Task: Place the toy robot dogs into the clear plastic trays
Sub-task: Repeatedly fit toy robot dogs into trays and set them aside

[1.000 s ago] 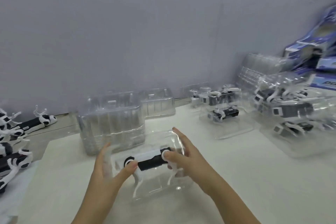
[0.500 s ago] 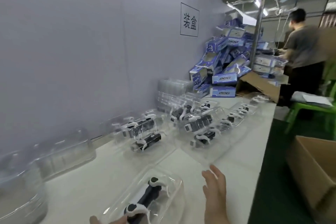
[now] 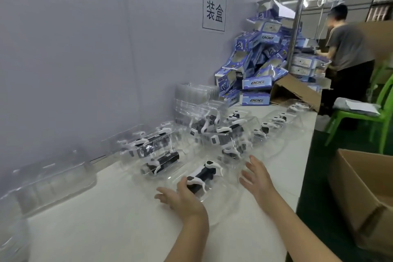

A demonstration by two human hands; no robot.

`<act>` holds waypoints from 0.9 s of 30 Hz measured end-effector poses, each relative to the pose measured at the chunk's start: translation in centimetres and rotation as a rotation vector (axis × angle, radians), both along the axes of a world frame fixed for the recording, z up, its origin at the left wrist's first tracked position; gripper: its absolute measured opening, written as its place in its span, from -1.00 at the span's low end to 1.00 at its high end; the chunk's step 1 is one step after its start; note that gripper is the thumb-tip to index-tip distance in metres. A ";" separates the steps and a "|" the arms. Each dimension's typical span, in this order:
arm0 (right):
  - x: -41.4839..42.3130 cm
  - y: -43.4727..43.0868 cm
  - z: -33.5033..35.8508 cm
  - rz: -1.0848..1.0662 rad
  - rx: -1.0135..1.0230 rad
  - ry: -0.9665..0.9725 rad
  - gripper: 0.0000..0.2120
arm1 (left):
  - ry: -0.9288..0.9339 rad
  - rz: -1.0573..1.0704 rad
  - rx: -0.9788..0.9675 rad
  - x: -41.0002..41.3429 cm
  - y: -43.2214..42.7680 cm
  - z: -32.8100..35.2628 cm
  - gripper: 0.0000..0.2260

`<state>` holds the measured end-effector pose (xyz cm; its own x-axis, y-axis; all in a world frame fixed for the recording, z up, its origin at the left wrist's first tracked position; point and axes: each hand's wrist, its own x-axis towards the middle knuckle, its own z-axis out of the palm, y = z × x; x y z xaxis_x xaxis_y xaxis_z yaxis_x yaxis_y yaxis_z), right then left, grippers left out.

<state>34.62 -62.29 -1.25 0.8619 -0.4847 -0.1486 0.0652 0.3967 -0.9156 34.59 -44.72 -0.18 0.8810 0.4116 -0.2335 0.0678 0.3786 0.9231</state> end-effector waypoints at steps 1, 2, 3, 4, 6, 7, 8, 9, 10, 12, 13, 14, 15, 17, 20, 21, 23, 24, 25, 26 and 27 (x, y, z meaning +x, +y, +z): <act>0.5 -0.3 -0.1 0.007 -0.006 -0.001 -0.71 | -0.006 0.015 0.005 1.0 -0.3 -0.1 -0.31; 1.0 -0.6 -0.1 0.008 -0.012 0.003 -0.70 | -0.005 0.022 0.009 1.8 -0.7 -0.1 -0.31; 1.4 -0.9 -0.1 0.005 -0.015 0.004 -0.67 | -0.005 0.029 0.009 2.4 -1.1 -0.1 -0.30; 1.9 -1.2 -0.2 -0.002 -0.013 0.003 -0.65 | -0.007 0.037 0.005 2.8 -1.5 0.0 -0.28; 2.8 -1.8 -0.2 -0.024 -0.008 -0.002 -0.60 | -0.022 0.051 -0.025 3.4 -2.6 0.2 -0.23; 3.2 -2.1 -0.2 -0.033 0.000 0.002 -0.60 | -0.020 0.055 -0.040 3.7 -3.1 0.3 -0.21; 3.6 -2.4 -0.4 -0.045 0.012 0.001 -0.59 | -0.019 0.056 -0.056 3.9 -3.5 0.4 -0.20; 3.8 -2.6 -0.5 -0.050 0.015 0.003 -0.60 | -0.017 0.057 -0.070 4.1 -3.9 0.3 -0.19; 3.9 -2.8 -0.7 -0.056 0.015 0.000 -0.61 | -0.020 0.053 -0.077 4.3 -4.1 0.2 -0.19; 4.1 -3.1 -1.2 -0.060 0.029 -0.014 -0.62 | -0.023 0.041 -0.085 4.2 -4.1 0.1 -0.20; 4.1 -3.1 -1.2 -0.064 0.034 -0.015 -0.62 | -0.019 0.044 -0.096 4.1 -4.0 0.1 -0.23; 4.2 -3.1 -1.4 -0.074 0.028 -0.012 -0.62 | -0.007 0.052 -0.111 3.8 -3.6 0.1 -0.26; 4.1 -2.9 -1.3 -0.084 0.012 -0.019 -0.60 | 0.006 0.066 -0.141 3.6 -3.2 0.1 -0.31; 4.2 -2.6 -1.4 -0.093 -0.032 -0.032 -0.54 | 0.030 0.097 -0.225 2.5 -2.0 0.1 -0.43; 4.4 -2.7 -1.8 -0.082 -0.150 -0.010 -0.46 | 0.084 0.140 -0.243 0.1 1.1 0.9 -0.56; 4.3 -2.5 -1.8 -0.082 -0.215 -0.002 -0.44 | 0.093 0.139 -0.224 -0.7 2.6 1.4 -0.58; 4.4 -2.7 -2.1 -0.112 -0.353 0.011 -0.44 | 0.104 0.123 -0.175 -1.8 5.8 2.4 -0.58; 4.4 -3.0 -2.3 -0.127 -0.393 0.054 -0.45 | 0.105 0.119 -0.146 -2.2 7.7 3.0 -0.59; 4.3 -3.1 -2.6 -0.133 -0.419 0.082 -0.45 | 0.085 0.122 -0.118 -2.8 10.0 4.0 -0.62; 4.1 -3.6 -3.0 -0.153 -0.447 0.118 -0.46 | 0.036 0.129 -0.054 -3.5 12.3 5.0 -0.66; 3.9 -3.8 -3.2 -0.170 -0.471 0.153 -0.48 | -0.024 0.151 -0.015 -4.2 14.7 5.6 -0.71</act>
<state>38.51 -66.09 -4.50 0.7509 -0.6604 0.0012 -0.0557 -0.0651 -0.9963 30.42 -29.97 5.47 0.8146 0.5365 -0.2204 -0.0128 0.3965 0.9180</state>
